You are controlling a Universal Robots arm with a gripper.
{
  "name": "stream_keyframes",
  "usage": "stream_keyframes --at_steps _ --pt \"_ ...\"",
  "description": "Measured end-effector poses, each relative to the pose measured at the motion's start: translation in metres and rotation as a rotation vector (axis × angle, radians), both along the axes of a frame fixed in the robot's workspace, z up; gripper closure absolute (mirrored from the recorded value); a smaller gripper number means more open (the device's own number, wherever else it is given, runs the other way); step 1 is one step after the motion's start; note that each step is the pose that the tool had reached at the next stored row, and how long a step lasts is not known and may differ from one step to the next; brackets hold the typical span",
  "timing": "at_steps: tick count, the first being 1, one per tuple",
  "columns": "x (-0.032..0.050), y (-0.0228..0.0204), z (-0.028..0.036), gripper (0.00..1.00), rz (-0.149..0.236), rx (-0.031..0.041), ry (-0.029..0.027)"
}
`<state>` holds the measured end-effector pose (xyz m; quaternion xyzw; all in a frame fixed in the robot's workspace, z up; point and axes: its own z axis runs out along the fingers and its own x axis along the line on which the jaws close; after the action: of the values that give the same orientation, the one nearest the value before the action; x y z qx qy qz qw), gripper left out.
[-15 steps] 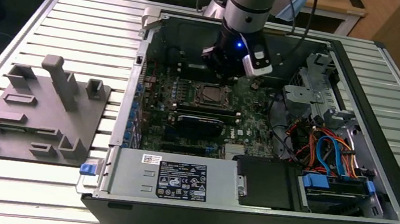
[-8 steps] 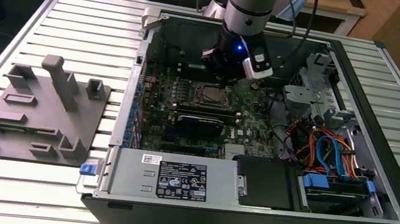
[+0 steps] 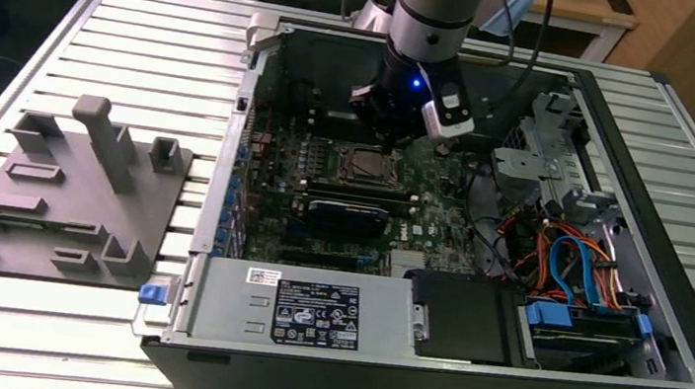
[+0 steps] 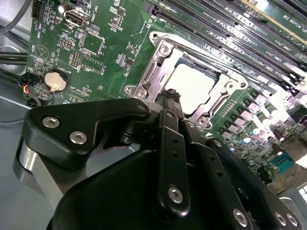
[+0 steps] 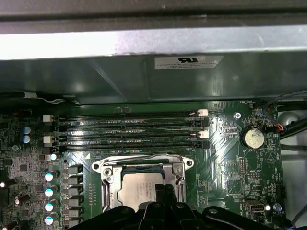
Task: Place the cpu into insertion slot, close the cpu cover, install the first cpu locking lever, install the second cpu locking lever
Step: 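Install the second cpu locking lever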
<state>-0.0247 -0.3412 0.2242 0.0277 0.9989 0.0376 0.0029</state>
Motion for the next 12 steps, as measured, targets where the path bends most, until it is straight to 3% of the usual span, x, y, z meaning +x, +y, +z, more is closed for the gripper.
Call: stream_keyframes --at_steps 7,12 --pt "0.0001 -0.0036 0.0 0.9 0.0 -0.0001 0.0001" --pt "0.0001 -0.0122 -0.001 0.9 0.0 -0.0004 0.0021"
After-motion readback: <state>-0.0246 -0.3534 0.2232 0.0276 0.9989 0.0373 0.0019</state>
